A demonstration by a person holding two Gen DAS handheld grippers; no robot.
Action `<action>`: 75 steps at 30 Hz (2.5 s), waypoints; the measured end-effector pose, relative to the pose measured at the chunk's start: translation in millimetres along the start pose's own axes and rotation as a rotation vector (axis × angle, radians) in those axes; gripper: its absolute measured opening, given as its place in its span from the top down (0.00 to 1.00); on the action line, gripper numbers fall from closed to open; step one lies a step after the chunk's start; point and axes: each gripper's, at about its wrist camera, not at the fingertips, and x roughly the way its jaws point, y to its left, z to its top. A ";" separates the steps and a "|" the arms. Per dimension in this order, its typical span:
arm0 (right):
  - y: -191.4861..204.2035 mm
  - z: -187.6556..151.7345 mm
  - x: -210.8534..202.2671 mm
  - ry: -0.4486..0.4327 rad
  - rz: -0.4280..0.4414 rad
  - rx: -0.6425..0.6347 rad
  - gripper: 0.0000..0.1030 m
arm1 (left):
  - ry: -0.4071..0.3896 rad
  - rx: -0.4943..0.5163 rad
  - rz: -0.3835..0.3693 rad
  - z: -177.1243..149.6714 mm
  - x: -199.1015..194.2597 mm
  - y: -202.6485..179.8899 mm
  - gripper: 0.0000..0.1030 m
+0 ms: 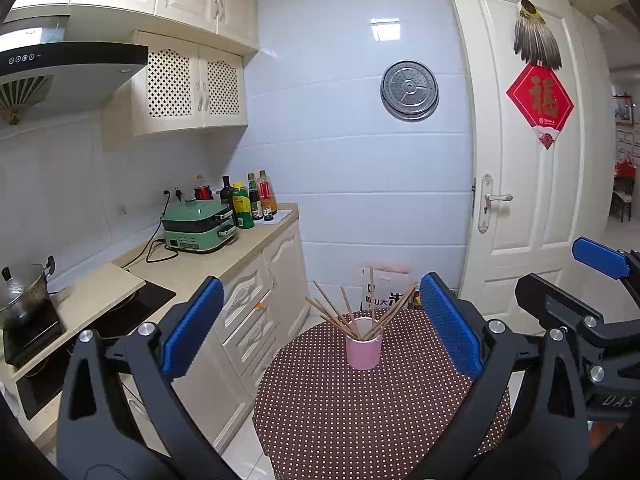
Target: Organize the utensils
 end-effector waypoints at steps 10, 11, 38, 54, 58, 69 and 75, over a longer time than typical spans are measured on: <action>1.7 0.3 3.9 0.005 0.009 -0.001 0.09 | 0.003 -0.002 0.006 1.0 3.1 5.7 0.06; 2.0 0.2 4.4 0.004 0.010 -0.002 0.09 | 0.002 -0.002 0.007 0.9 3.0 6.2 0.06; 6.3 -1.1 10.5 0.015 0.017 0.000 0.09 | 0.009 -0.009 0.016 -2.2 8.0 14.4 0.06; 11.0 -4.5 24.2 0.032 0.011 0.006 0.09 | 0.027 -0.010 0.023 -6.1 24.8 22.8 0.06; 13.0 -4.6 31.0 0.042 0.010 0.006 0.09 | 0.034 -0.011 0.024 -8.0 30.7 25.4 0.06; 12.3 -7.7 51.9 0.066 -0.007 0.011 0.09 | 0.052 -0.007 0.021 -10.9 52.1 25.1 0.06; 9.5 -12.4 72.1 0.104 -0.017 0.022 0.09 | 0.081 -0.001 0.019 -16.0 71.8 24.3 0.06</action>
